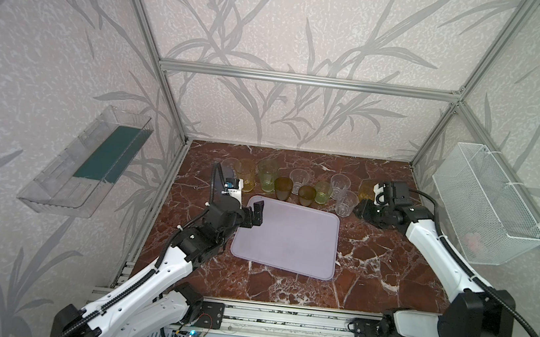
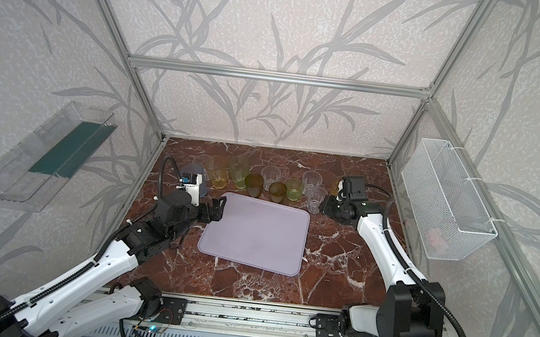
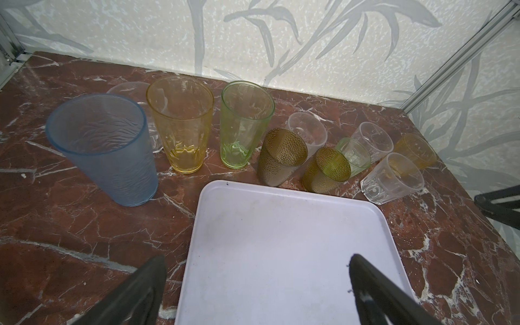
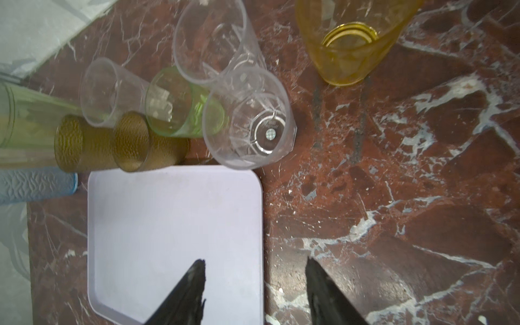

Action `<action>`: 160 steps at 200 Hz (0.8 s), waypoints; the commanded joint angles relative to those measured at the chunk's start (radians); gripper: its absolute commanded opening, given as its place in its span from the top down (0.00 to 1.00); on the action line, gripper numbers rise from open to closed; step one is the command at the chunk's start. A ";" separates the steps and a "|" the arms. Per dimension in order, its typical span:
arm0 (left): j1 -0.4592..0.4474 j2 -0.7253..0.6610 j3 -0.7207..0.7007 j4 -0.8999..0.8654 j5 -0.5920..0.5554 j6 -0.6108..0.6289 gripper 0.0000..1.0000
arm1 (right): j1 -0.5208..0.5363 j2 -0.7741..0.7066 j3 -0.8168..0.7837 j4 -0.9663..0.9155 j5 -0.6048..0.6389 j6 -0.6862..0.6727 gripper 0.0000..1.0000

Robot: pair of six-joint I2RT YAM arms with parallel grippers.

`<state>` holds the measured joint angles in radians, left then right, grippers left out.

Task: Place the glasses into the tray
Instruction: Pick up the glass from the top-right of the table.

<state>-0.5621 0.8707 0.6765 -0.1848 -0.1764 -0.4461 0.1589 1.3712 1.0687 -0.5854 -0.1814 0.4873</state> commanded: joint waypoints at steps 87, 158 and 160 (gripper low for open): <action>-0.002 -0.026 -0.035 0.054 0.034 -0.025 0.01 | 0.004 0.261 0.163 0.025 0.024 0.031 0.62; -0.002 -0.038 -0.038 0.051 0.019 -0.022 0.01 | 0.004 0.295 0.165 0.050 0.072 0.054 0.70; -0.002 -0.038 -0.038 0.051 0.018 -0.022 0.01 | 0.004 0.297 0.165 0.051 0.074 0.054 0.70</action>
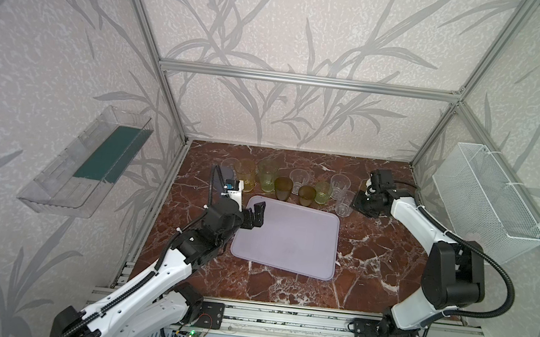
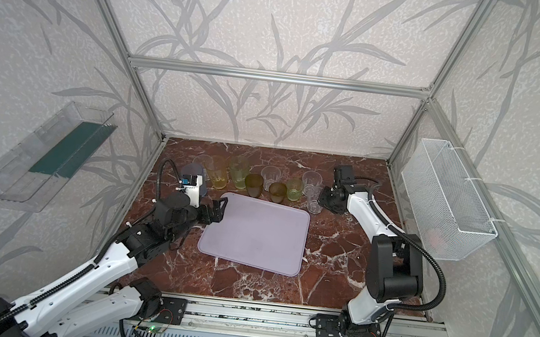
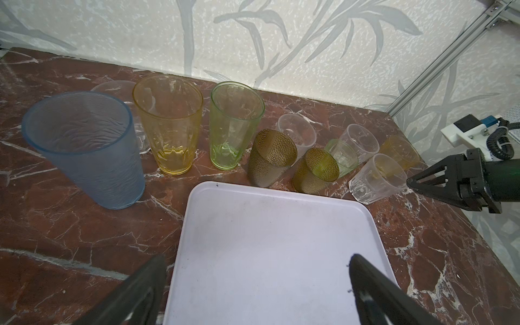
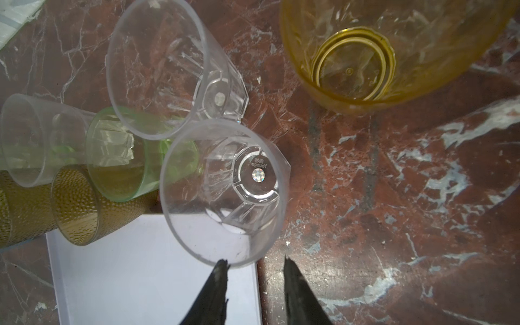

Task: Place the glasses into the tray
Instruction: Pick up the glass from the top-right of the table.

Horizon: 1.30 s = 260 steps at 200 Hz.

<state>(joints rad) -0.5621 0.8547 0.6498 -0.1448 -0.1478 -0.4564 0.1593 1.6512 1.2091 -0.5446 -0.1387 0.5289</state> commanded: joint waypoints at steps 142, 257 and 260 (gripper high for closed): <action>-0.002 -0.095 -0.058 -0.029 -0.056 -0.028 0.01 | 0.003 0.041 0.015 0.027 0.083 0.014 0.75; -0.002 -0.123 -0.073 -0.042 -0.074 -0.029 0.01 | 0.008 0.050 0.014 0.021 0.097 0.008 0.82; -0.002 -0.123 -0.073 -0.042 -0.074 -0.030 0.01 | 0.008 0.050 0.014 0.021 0.097 0.008 0.82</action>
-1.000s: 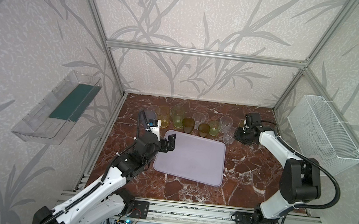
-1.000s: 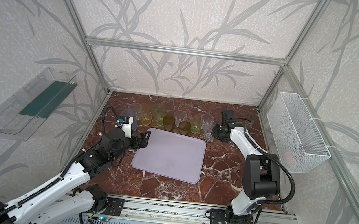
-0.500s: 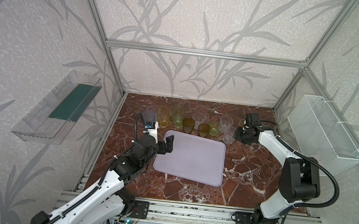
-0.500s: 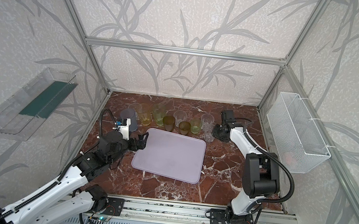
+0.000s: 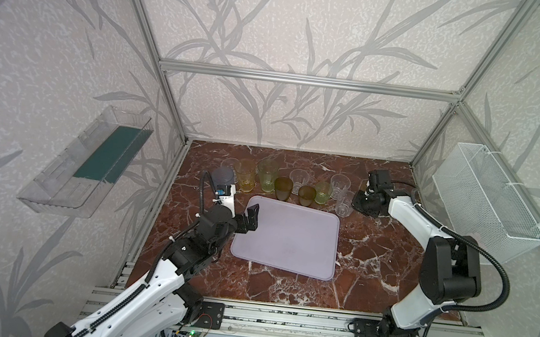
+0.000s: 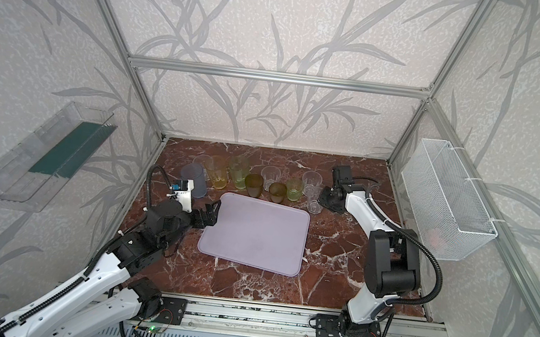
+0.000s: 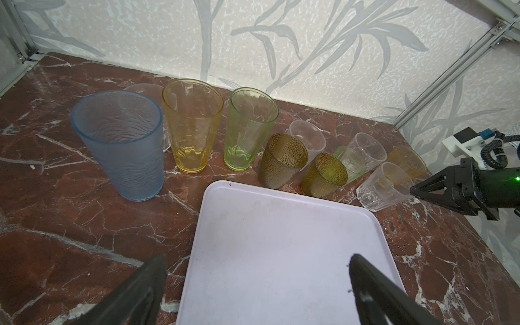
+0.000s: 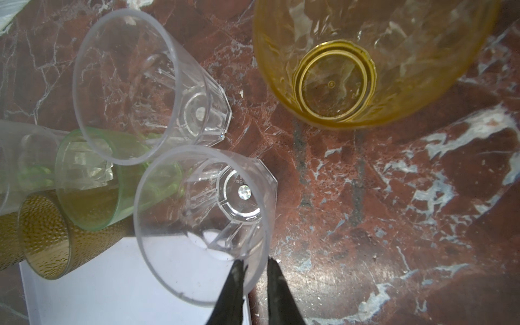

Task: Place the glasses into the tray
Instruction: Pick up the glass from the top-right of the table.

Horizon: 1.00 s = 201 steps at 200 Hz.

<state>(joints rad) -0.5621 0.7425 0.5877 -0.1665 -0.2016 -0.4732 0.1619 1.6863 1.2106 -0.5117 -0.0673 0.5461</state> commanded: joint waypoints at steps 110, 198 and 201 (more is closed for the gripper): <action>-0.002 -0.016 -0.012 -0.026 -0.021 -0.014 0.01 | 0.010 0.050 0.020 -0.007 0.042 -0.005 0.87; -0.003 -0.013 -0.009 -0.023 -0.010 -0.015 0.01 | 0.011 -0.080 -0.038 -0.047 0.037 -0.030 1.00; -0.002 -0.013 -0.009 -0.023 -0.011 -0.015 0.01 | 0.011 -0.088 -0.042 -0.049 0.036 -0.032 1.00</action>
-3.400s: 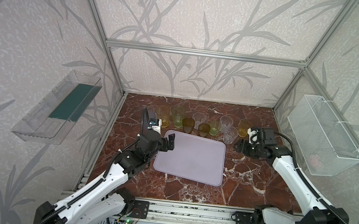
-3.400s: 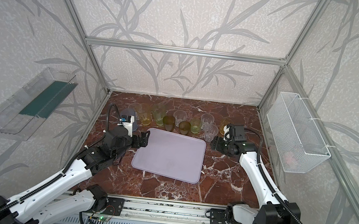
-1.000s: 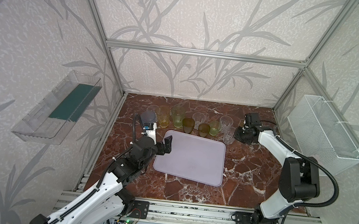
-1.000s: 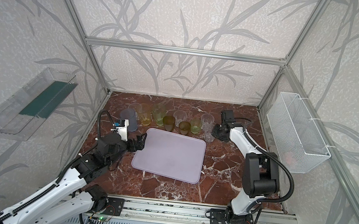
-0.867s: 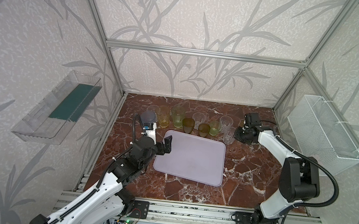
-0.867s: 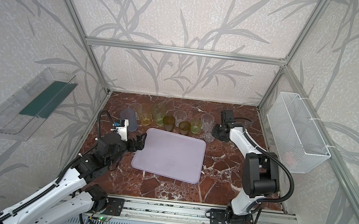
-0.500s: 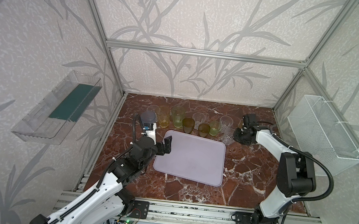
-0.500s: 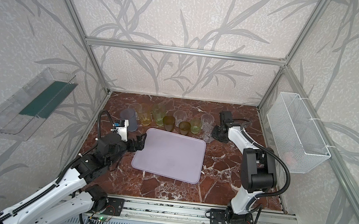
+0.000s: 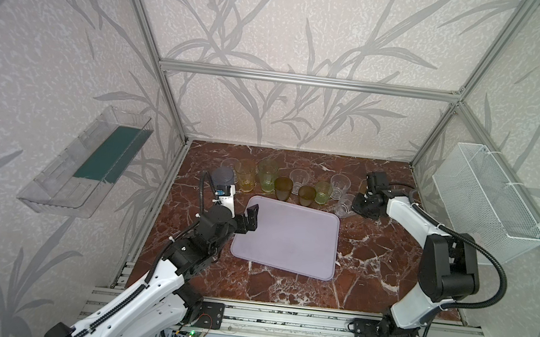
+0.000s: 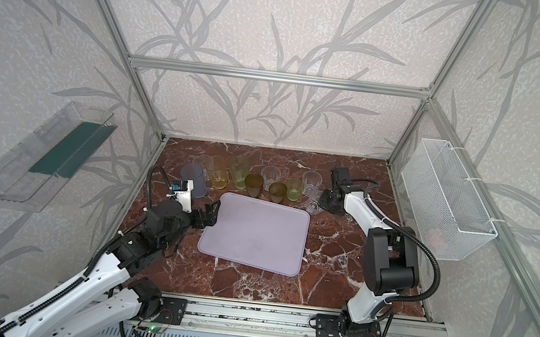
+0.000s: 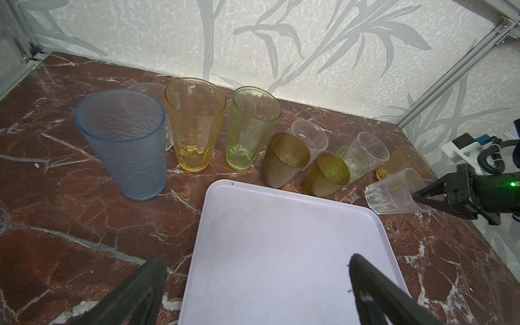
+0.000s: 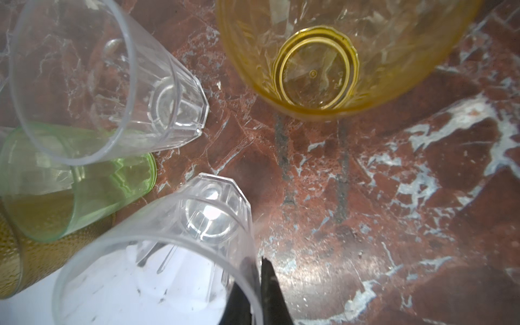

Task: Place the glasses into the tray
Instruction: Pick up the glass from the top-right of the table, then place the glass on the tray.

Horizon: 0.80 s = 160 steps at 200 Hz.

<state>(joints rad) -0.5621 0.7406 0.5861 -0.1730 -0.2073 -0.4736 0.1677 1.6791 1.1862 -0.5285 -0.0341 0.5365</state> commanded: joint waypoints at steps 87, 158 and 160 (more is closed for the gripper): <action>-0.001 0.006 0.006 -0.019 0.011 -0.011 0.01 | 0.032 -0.374 -0.129 -0.225 -0.012 -0.117 1.00; -0.002 -0.004 0.009 -0.048 -0.002 -0.011 0.01 | 0.186 -0.549 -0.146 -0.435 0.056 -0.162 1.00; -0.001 -0.005 0.009 -0.048 -0.002 -0.011 0.01 | 0.193 -0.551 -0.145 -0.440 0.060 -0.162 1.00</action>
<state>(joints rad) -0.5621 0.7486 0.5861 -0.1875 -0.1928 -0.4740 0.3042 1.1667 1.0393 -0.8589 -0.0193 0.3969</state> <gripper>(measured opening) 0.992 0.084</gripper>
